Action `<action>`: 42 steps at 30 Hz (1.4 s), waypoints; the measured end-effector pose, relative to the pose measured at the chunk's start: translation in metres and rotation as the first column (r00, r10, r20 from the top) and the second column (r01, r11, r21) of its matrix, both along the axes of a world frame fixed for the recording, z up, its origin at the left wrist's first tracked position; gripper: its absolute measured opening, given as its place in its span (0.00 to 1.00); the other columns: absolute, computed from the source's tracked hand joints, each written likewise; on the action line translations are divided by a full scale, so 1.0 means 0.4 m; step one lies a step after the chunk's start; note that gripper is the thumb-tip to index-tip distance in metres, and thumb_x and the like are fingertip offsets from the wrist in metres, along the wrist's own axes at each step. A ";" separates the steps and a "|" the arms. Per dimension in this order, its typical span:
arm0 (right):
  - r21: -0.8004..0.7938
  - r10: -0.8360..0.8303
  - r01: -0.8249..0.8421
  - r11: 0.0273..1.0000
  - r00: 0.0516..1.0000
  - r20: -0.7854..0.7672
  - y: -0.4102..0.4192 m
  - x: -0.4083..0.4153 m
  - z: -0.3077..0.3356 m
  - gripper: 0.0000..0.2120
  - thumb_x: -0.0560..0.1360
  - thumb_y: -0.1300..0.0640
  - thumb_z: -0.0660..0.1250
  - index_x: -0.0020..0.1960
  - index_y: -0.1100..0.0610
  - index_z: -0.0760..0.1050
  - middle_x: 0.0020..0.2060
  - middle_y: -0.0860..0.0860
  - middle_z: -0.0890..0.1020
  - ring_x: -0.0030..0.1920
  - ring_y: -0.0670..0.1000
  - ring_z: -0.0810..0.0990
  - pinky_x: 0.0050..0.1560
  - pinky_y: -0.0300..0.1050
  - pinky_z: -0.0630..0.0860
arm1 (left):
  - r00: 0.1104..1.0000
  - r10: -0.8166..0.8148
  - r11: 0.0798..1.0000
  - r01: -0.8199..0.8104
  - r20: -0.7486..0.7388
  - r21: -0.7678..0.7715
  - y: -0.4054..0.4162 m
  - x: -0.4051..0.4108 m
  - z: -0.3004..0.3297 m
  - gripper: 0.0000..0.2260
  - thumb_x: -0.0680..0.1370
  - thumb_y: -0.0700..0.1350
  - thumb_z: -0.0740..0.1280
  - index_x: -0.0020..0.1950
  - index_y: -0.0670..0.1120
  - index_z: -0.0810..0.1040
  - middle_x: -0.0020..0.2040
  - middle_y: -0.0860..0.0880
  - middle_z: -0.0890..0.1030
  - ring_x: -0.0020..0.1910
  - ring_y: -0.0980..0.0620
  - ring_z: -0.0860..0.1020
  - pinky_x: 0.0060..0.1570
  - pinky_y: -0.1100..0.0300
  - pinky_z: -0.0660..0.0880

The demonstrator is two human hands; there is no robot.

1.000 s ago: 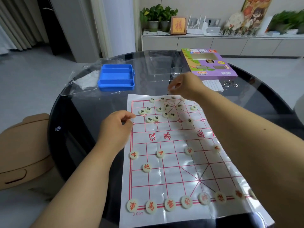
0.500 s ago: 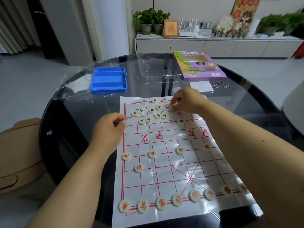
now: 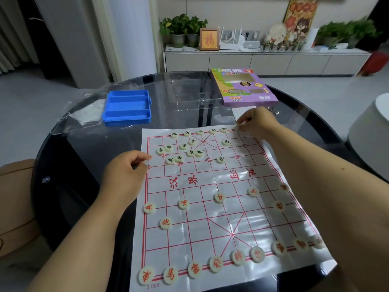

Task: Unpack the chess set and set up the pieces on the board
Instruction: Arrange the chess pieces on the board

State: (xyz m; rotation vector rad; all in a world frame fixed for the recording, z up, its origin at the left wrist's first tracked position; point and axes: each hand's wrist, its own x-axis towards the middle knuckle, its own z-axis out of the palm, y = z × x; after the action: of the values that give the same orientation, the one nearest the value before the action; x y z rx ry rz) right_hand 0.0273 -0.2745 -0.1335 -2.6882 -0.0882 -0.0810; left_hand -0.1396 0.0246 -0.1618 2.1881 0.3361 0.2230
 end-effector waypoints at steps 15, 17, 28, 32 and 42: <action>0.209 0.105 -0.109 0.972 0.994 0.029 -0.002 -0.032 0.003 0.12 0.70 0.56 0.74 0.53 0.56 0.81 0.32 0.48 0.69 0.30 0.45 0.65 0.29 0.33 0.62 | 1.000 0.005 1.000 -0.005 -0.002 -0.003 -0.004 0.000 0.004 0.04 0.79 0.46 0.65 0.52 0.51 0.78 0.48 0.53 0.80 0.42 0.55 0.81 0.30 0.65 0.75; 0.216 0.178 -0.169 0.962 0.984 -0.023 -0.002 -0.057 0.012 0.10 0.70 0.56 0.74 0.51 0.54 0.82 0.34 0.50 0.71 0.31 0.46 0.66 0.31 0.34 0.63 | 1.000 0.008 1.000 -0.008 -0.004 -0.002 -0.005 0.000 0.005 0.04 0.79 0.45 0.65 0.52 0.51 0.78 0.48 0.53 0.80 0.42 0.55 0.81 0.30 0.66 0.74; 0.056 0.313 -0.308 0.950 0.940 -0.135 0.037 -0.077 0.004 0.09 0.68 0.54 0.75 0.48 0.50 0.82 0.36 0.50 0.76 0.33 0.46 0.70 0.33 0.37 0.66 | 1.000 0.008 1.000 -0.008 -0.006 -0.006 0.001 0.001 -0.001 0.04 0.79 0.46 0.65 0.52 0.52 0.78 0.48 0.54 0.81 0.42 0.55 0.81 0.31 0.64 0.77; 0.027 0.309 -0.308 0.951 0.941 -0.137 0.041 -0.075 0.005 0.09 0.68 0.54 0.76 0.48 0.51 0.82 0.35 0.49 0.75 0.33 0.47 0.70 0.33 0.38 0.66 | 1.000 0.008 1.000 -0.009 -0.019 -0.009 0.002 0.003 -0.004 0.05 0.79 0.46 0.66 0.53 0.52 0.78 0.49 0.53 0.81 0.41 0.56 0.81 0.29 0.67 0.75; 0.002 0.283 -0.285 0.959 0.952 -0.114 0.055 -0.078 0.009 0.08 0.70 0.55 0.74 0.49 0.54 0.82 0.36 0.49 0.76 0.34 0.47 0.71 0.32 0.36 0.66 | 1.000 -0.010 1.000 0.010 -0.013 -0.019 0.006 0.002 -0.004 0.04 0.79 0.46 0.65 0.53 0.52 0.78 0.50 0.52 0.81 0.43 0.54 0.81 0.28 0.68 0.75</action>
State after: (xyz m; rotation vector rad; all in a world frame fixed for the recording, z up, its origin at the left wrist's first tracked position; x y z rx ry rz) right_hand -0.0041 -0.2526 -0.1300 -2.6577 -0.4401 0.1620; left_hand -0.1389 0.0271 -0.1634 2.1732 0.3331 0.1987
